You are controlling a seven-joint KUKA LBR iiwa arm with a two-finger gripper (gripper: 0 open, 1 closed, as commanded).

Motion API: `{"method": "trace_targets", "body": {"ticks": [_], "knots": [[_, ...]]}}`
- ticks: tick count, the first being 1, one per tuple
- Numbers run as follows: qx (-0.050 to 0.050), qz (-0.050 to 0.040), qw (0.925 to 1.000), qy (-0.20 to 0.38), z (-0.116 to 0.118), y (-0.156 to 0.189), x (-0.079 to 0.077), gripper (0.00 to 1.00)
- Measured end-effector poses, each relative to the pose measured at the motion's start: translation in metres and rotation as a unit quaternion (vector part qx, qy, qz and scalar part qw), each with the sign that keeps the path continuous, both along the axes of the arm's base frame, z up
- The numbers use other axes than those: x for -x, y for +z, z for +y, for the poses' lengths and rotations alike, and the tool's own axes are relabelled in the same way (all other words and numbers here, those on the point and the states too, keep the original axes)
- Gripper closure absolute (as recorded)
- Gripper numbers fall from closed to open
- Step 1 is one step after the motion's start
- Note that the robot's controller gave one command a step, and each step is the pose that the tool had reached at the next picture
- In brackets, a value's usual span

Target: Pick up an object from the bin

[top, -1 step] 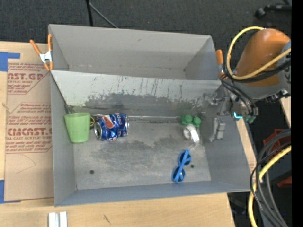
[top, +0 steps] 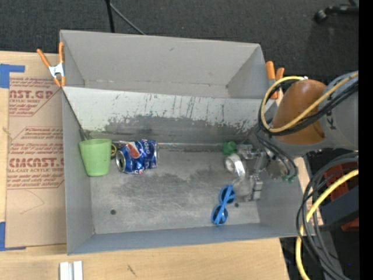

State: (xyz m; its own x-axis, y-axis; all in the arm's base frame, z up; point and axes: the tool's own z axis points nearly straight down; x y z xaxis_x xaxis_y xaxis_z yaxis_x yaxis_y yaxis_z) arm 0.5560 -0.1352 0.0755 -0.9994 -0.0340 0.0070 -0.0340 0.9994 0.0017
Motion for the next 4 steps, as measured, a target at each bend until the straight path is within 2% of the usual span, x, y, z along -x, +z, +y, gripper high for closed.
{"method": "trace_targets", "body": {"ticks": [1,2,3,4], "knots": [[-0.001,-0.0033,0.935,0.355,0.015,-0.006,0.039,0.0],[-0.001,-0.0054,0.9657,0.259,0.045,0.017,0.031,0.0],[-0.002,-0.0061,0.8986,0.439,0.119,-0.006,0.069,0.0],[-0.001,-0.0039,0.8996,0.437,0.117,-0.006,0.07,1.0]]}}
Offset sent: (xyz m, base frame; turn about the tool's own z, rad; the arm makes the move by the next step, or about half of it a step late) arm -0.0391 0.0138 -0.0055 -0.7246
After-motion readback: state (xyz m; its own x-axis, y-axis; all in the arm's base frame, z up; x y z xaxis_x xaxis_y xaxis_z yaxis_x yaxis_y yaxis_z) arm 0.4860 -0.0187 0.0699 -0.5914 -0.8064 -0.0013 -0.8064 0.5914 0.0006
